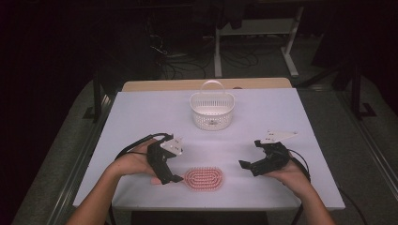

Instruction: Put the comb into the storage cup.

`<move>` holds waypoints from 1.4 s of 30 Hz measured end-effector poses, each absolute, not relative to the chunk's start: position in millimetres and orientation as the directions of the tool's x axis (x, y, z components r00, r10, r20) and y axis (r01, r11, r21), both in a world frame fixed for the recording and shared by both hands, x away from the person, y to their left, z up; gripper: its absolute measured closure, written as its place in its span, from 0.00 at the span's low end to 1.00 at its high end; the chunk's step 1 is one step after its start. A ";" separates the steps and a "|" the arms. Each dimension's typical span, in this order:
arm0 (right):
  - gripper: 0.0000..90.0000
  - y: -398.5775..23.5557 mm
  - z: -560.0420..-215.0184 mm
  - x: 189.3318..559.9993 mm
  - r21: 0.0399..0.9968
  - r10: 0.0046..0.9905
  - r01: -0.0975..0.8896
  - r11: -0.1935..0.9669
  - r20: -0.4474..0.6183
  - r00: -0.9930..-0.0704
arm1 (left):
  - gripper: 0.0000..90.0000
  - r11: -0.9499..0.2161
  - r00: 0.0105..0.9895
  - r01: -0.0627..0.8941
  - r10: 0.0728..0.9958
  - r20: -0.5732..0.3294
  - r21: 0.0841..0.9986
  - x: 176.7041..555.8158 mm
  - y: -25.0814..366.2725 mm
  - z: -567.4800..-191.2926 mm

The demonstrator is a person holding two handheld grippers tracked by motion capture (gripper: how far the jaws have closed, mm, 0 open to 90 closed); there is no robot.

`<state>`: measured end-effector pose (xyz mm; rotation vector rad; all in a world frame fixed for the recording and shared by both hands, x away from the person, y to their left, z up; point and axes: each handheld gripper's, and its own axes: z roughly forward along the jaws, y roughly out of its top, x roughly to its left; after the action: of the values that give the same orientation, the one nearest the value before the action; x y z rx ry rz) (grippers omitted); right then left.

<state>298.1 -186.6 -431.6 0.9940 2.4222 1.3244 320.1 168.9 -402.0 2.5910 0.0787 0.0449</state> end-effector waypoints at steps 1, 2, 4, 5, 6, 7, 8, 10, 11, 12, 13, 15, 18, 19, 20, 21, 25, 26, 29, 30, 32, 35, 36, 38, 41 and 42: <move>0.00 -186.6 -431.6 298.1 0.807 0.646 0.460 0.370 0.132 -0.752 | 0.01 -0.854 0.998 0.045 0.063 0.016 0.519 320.0 168.6 -402.3; 0.00 -186.5 -431.7 298.1 0.807 0.645 0.459 0.372 0.131 -0.753 | 0.01 -0.856 0.998 0.044 0.060 0.015 0.515 319.7 168.4 -402.7; 0.00 -186.6 -431.6 298.1 0.807 0.645 0.459 0.372 0.131 -0.753 | 0.01 -0.862 0.998 0.042 0.060 0.018 0.505 319.4 167.8 -403.4; 0.00 -186.7 -431.6 298.1 0.807 0.646 0.459 0.371 0.132 -0.752 | 0.01 -0.864 0.998 0.043 0.061 0.019 0.502 319.3 167.6 -403.5; 0.00 -186.7 -431.5 298.0 0.807 0.646 0.461 0.369 0.133 -0.751 | 0.01 -0.866 0.998 0.046 0.064 0.019 0.499 319.1 167.4 -403.9; 0.00 -186.7 -431.5 298.0 0.807 0.646 0.461 0.370 0.133 -0.752 | 0.01 -0.867 0.998 0.044 0.063 0.021 0.496 319.2 167.3 -404.1; 0.00 -186.7 -431.5 298.0 0.807 0.646 0.460 0.370 0.132 -0.752 | 0.01 -0.868 0.998 0.044 0.064 0.024 0.494 319.1 167.2 -404.3; 0.00 -186.6 -431.7 298.1 0.807 0.645 0.458 0.372 0.130 -0.753 | 0.01 -0.871 0.998 0.042 0.063 0.026 0.489 318.9 167.0 -404.6; 0.00 -186.4 -431.8 298.1 0.807 0.645 0.458 0.373 0.129 -0.753 | 0.01 -0.872 0.998 0.041 0.062 0.026 0.488 318.8 166.8 -404.8; 0.00 -186.4 -431.7 298.0 0.806 0.645 0.459 0.373 0.130 -0.753 | 0.01 -0.873 0.998 0.042 0.062 0.027 0.486 318.5 166.6 -405.1; 0.00 -186.4 -431.7 298.0 0.806 0.645 0.459 0.373 0.130 -0.753 | 0.01 -0.873 0.998 0.042 0.062 0.027 0.486 318.5 166.6 -405.1; 0.00 -186.3 -431.7 297.9 0.806 0.645 0.458 0.374 0.130 -0.753 | 0.01 -0.876 0.998 0.041 0.063 0.029 0.481 318.4 166.1 -405.8; 0.00 -186.4 -431.8 298.0 0.806 0.644 0.458 0.375 0.129 -0.754 | 0.01 -0.886 0.998 0.034 0.057 0.036 0.463 318.0 165.5 -407.4; 0.00 -186.4 -431.9 298.1 0.806 0.644 0.458 0.374 0.129 -0.754 | 0.01 -0.889 0.998 0.031 0.055 0.039 0.457 317.9 165.2 -407.9; 0.00 -186.4 -431.8 298.0 0.806 0.644 0.458 0.374 0.130 -0.754 | 0.01 -0.890 0.998 0.034 0.057 0.037 0.455 317.5 164.9 -408.7; 0.00 -186.3 -431.7 298.0 0.806 0.644 0.458 0.374 0.129 -0.754 | 0.01 -0.891 0.998 0.032 0.056 0.040 0.453 317.3 164.6 -409.3; 0.00 -186.1 -431.9 297.9 0.806 0.643 0.457 0.376 0.128 -0.755 | 0.01 -0.900 0.998 0.026 0.046 0.036 0.435 316.3 163.4 -411.0; 0.00 -186.1 -431.8 297.9 0.807 0.643 0.457 0.375 0.129 -0.755 | 0.01 -0.902 0.998 0.025 0.045 0.036 0.432 316.2 163.3 -411.2; 0.00 -186.1 -431.8 297.8 0.807 0.644 0.457 0.374 0.129 -0.754 | 0.01 -0.909 0.998 0.027 0.046 0.037 0.417 315.9 162.8 -412.0; 0.00 -186.1 -431.8 297.8 0.807 0.643 0.457 0.374 0.129 -0.755 | 0.01 -0.910 0.998 0.026 0.046 0.040 0.413 315.9 162.8 -412.2; 0.00 -186.1 -431.8 297.9 0.807 0.644 0.457 0.374 0.129 -0.754 | 0.01 -0.915 0.998 0.025 0.047 0.045 0.403 316.1 162.8 -412.9; 0.00 -185.9 -431.9 297.9 0.806 0.643 0.457 0.375 0.129 -0.755 | 0.01 -0.921 0.998 0.020 0.041 0.045 0.390 315.6 162.4 -414.2; 0.00 -185.8 -431.9 297.9 0.806 0.643 0.458 0.376 0.129 -0.755 | 0.01 -0.921 0.998 0.019 0.040 0.046 0.390 315.3 162.1 -414.9; 0.00 -185.8 -431.8 297.8 0.805 0.644 0.459 0.375 0.130 -0.754 | 0.01 -0.926 0.998 0.015 0.034 0.045 0.378 314.8 161.2 -415.8; 0.00 -186.0 -431.8 297.9 0.807 0.645 0.458 0.373 0.130 -0.753 | 0.01 -0.930 0.999 0.010 0.029 0.045 0.367 313.9 159.7 -418.0; 0.00 -186.1 -431.8 297.9 0.807 0.645 0.459 0.373 0.130 -0.753 | 0.01 -0.932 0.999 0.008 0.026 0.046 0.362 313.7 159.3 -418.2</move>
<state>297.9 -186.1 -431.8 0.9898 2.4246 1.3222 313.7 159.3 -418.2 2.7707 0.0244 0.0702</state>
